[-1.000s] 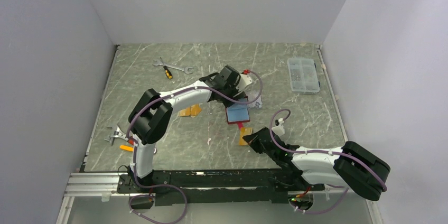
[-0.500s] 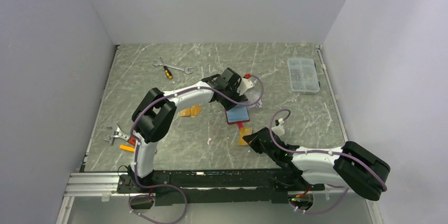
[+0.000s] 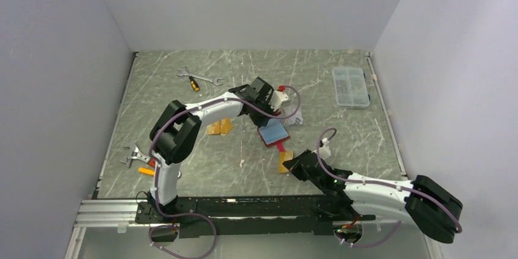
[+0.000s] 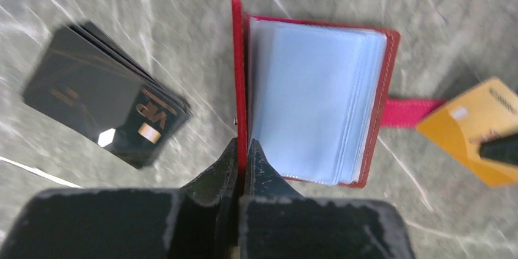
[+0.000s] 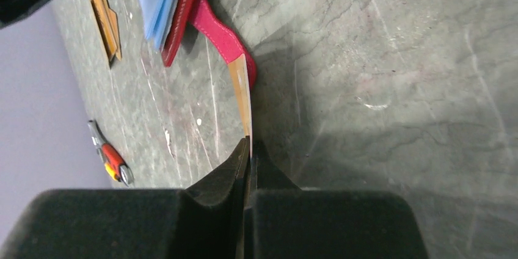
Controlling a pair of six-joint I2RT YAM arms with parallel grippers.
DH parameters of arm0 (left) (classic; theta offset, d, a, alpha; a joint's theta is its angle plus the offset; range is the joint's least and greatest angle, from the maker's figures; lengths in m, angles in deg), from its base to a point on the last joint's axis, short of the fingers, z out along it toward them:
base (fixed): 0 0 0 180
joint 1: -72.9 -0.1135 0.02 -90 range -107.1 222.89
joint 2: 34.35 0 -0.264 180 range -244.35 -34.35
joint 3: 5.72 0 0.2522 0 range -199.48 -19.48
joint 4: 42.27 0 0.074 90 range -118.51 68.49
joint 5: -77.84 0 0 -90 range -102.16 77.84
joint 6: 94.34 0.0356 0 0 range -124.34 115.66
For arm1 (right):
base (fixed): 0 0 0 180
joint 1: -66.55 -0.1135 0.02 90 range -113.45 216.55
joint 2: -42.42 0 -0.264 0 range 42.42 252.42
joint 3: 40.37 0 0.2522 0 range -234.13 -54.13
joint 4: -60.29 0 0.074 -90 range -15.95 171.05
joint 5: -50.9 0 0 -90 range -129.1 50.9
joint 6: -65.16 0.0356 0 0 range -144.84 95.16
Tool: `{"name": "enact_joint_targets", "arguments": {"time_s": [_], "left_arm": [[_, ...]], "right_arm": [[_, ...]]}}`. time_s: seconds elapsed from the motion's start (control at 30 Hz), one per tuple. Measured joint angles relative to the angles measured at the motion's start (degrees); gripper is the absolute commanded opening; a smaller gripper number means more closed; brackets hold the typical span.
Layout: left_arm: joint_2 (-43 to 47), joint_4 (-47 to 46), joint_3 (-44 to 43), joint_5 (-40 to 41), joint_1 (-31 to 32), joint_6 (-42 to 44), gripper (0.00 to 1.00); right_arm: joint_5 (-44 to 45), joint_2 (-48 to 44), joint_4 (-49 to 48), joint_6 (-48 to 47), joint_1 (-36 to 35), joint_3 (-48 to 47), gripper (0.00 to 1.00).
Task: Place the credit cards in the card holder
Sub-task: Open the card holder at the center of the board, then turn over the card holder at the center of the board.
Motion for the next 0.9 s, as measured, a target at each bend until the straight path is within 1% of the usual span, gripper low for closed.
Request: {"name": "enact_joint_targets", "arguments": {"time_s": [0.13, 0.27, 0.4, 0.6, 0.73, 0.8, 0.9], "left_arm": [[4.0, 1.6, 5.6, -6.0, -1.6, -3.0, 0.00], [9.2, 3.1, 13.8, -13.2, -3.4, -6.6, 0.00], [13.4, 3.3, 19.7, -17.2, -3.9, -9.0, 0.00], [17.2, 3.5, 24.0, -21.0, -4.1, -12.9, 0.00], [18.1, 3.0, 25.9, -22.8, -5.2, -14.8, 0.00], [18.1, 2.5, 26.5, -23.3, -6.3, -15.8, 0.01], [18.1, 1.1, 27.3, -24.0, -7.7, -17.3, 0.03]], "right_arm": [[0.7, -6.3, 6.8, -2.4, -0.2, -0.5, 0.00], [1.1, -11.9, 13.2, -5.4, -0.2, -0.7, 0.00], [1.2, -13.2, 17.1, -7.6, -0.2, -2.0, 0.00], [1.5, -13.8, 21.9, -11.0, -0.2, -5.1, 0.00], [1.9, -17.9, 25.2, -13.2, -0.2, -6.1, 0.00], [2.1, -19.9, 25.7, -14.6, -0.2, -6.7, 0.00], [1.8, -18.6, 24.3, -17.2, -0.2, -8.8, 0.00]]}}
